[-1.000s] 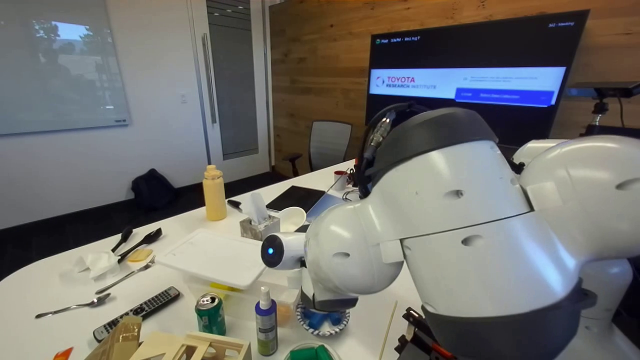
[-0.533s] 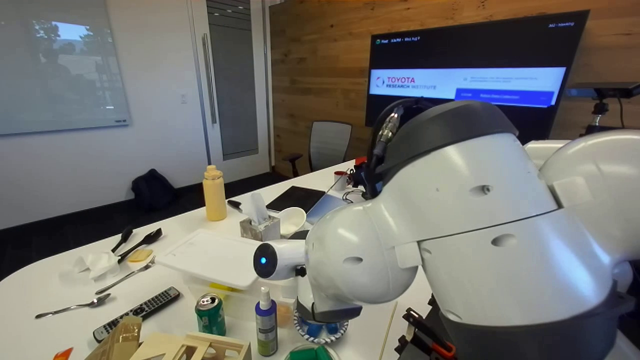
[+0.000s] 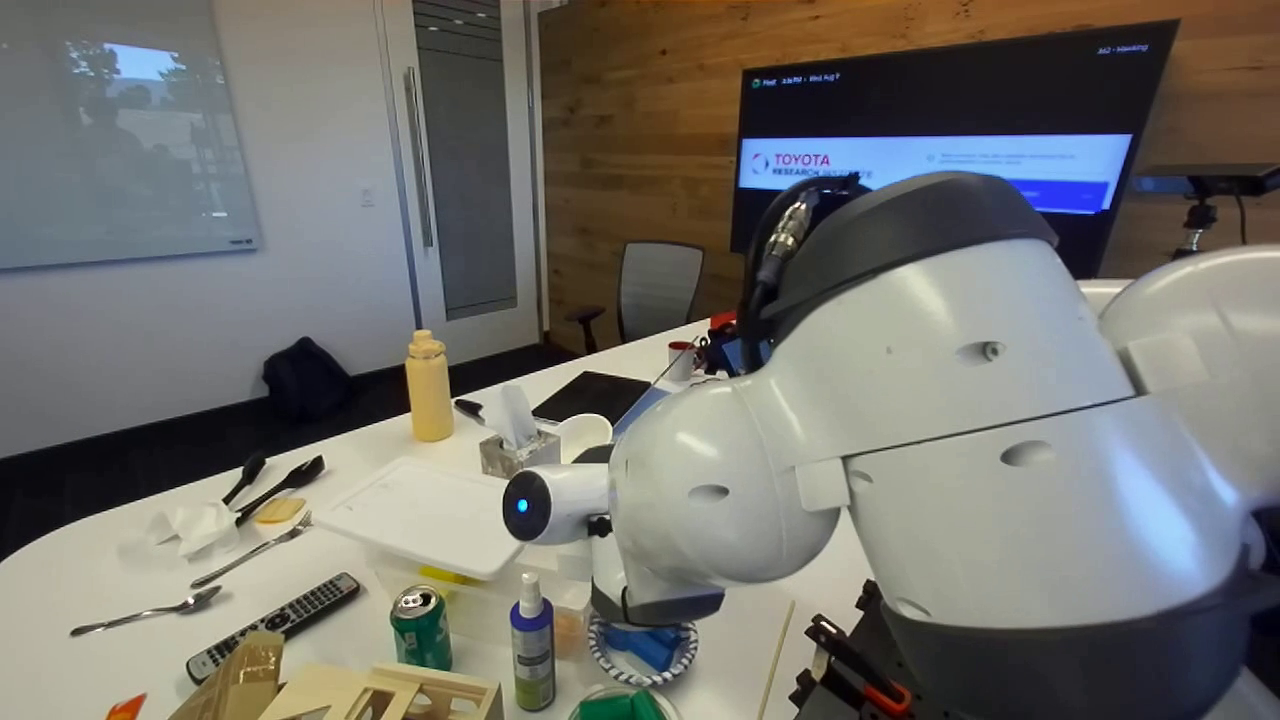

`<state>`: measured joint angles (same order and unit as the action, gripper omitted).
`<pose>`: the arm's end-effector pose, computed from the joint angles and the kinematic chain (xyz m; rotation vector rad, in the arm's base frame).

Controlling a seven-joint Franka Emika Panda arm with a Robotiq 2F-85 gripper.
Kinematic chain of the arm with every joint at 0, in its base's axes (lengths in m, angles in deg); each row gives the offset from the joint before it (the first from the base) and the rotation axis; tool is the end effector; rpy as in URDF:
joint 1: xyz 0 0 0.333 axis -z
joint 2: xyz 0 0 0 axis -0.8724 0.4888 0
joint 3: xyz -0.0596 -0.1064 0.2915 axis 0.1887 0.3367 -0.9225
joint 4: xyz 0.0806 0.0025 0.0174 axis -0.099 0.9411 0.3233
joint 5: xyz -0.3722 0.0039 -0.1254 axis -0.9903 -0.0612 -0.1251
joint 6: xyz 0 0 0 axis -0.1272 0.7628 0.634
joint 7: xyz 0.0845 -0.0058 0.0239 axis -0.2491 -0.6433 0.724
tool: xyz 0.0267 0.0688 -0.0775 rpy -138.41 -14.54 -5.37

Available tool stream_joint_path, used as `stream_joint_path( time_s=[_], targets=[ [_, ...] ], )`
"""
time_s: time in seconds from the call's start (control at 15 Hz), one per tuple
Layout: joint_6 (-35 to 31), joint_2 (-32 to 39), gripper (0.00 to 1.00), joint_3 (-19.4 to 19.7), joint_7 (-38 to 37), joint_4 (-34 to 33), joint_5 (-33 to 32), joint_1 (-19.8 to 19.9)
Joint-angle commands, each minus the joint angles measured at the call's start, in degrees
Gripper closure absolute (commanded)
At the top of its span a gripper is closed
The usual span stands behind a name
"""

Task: Stir the bowl with the straw

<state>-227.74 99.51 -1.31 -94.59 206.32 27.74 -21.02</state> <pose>0.5038 0.1304 0.0455 1.9433 -1.1396 0.9235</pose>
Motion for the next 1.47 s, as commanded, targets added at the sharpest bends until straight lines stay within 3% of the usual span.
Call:
stream_joint_path(
  time_s=[0.0,0.33,1.4],
  targets=[
    [3.04,-1.51,0.98,3.04,-0.66,1.42,-4.26,0.29],
    [4.04,-0.92,0.98,3.96,-1.51,0.77,-6.81,1.26],
    [-0.7,-5.27,0.98,-2.29,-0.29,-0.46,-5.51,3.3]
  ],
)
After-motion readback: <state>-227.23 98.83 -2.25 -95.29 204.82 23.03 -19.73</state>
